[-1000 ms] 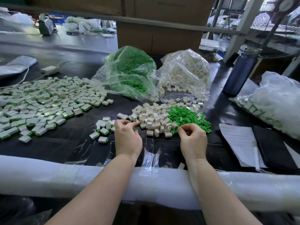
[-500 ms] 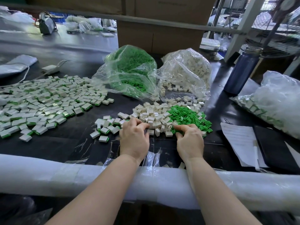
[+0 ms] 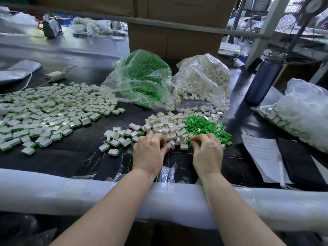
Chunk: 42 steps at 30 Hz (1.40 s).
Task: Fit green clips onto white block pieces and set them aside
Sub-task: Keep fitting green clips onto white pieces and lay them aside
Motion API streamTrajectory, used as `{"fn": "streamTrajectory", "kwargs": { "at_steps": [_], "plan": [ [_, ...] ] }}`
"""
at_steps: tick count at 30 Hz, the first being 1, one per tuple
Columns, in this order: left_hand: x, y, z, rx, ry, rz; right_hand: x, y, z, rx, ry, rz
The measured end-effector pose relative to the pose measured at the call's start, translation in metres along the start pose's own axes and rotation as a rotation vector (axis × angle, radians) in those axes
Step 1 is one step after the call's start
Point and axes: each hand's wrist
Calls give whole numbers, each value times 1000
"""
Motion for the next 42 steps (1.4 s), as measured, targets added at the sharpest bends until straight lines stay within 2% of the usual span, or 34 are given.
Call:
{"fn": "streamTrajectory", "kwargs": {
  "at_steps": [2,5,14,23,42],
  "plan": [
    [-1,0,-2,7,-117,-1,2,-2,-2,-31,130,-54],
    [-4,-1,-7,34,-284,2,5,-5,-3,47,297,-107],
    [-1,1,-11,123,-598,-41,6,-6,-2,161,497,-153],
    [-1,1,-8,214,-645,-38,8,-7,-6,195,635,-144],
    [0,1,-7,260,-670,-6,10,-8,-5,306,621,-97]
  ]
}}
Point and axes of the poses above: each hand's wrist, its own y-axis towards the middle knuckle, its own z-axis out of the palm, x = y × z, and after that the axes turned 1 degree about x, right-handed
